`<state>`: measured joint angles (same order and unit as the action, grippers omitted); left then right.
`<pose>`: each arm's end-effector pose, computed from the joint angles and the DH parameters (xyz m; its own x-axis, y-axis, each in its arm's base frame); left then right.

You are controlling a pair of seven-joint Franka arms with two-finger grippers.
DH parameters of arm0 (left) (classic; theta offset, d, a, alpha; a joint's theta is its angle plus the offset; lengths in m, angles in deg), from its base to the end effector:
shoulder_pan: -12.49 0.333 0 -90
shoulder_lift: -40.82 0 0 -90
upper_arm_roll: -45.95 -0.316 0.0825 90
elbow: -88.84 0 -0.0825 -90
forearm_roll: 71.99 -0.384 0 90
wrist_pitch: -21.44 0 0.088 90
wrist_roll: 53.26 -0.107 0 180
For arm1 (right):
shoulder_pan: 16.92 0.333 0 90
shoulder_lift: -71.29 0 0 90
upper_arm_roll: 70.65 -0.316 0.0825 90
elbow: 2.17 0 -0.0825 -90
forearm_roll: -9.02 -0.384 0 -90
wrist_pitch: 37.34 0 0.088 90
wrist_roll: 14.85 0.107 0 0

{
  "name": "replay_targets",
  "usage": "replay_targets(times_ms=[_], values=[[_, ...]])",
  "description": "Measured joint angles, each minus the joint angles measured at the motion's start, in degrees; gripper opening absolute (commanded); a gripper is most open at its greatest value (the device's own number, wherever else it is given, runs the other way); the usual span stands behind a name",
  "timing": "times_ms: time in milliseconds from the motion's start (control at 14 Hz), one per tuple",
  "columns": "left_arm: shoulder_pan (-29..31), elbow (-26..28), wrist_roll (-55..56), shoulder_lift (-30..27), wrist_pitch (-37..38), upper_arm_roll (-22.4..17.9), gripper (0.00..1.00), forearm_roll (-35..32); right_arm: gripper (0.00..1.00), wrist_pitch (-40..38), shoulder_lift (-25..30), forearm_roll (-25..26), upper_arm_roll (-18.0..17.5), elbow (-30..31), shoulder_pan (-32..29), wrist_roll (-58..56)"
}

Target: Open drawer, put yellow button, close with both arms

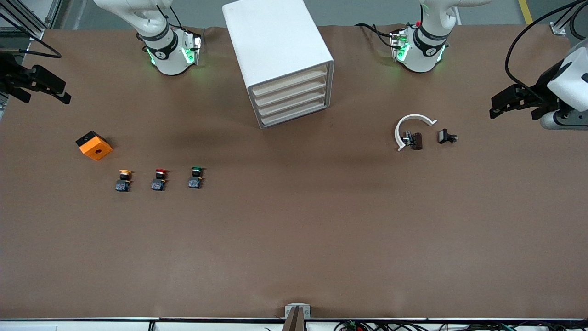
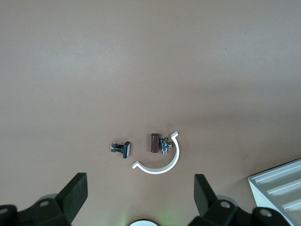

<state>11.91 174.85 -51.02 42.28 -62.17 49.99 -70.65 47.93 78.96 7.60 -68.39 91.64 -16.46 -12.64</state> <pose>0.5491 -0.0465 0.6336 0.9967 -0.0440 -0.0682 -0.0426 -0.9988 0.0225 0.5033 -0.0145 0.6570 0.9976 -0.0674 -0.0164 -0.0679 -0.9973 -0.0294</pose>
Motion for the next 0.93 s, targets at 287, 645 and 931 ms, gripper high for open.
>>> replay_targets(times_ms=[287, 645, 931], values=[[0.1, 0.0, 0.0, 0.0, 0.0, 0.0, 1.00, 0.0, 1.00, 0.0, 0.0, 0.0, -0.1, 0.0, 0.0, 0.0], [1.2, 0.1, 0.0, 0.0, 0.0, -0.1, 1.00, 0.0, 1.00, 0.0, 0.0, 0.0, -0.1, 0.0, 0.0, 0.0], [1.2, 0.4, 0.3, 0.0, 0.6, -0.2, 1.00, 0.2, 1.00, 0.0, 0.0, 0.0, -0.1, 0.0, 0.0, 0.0]])
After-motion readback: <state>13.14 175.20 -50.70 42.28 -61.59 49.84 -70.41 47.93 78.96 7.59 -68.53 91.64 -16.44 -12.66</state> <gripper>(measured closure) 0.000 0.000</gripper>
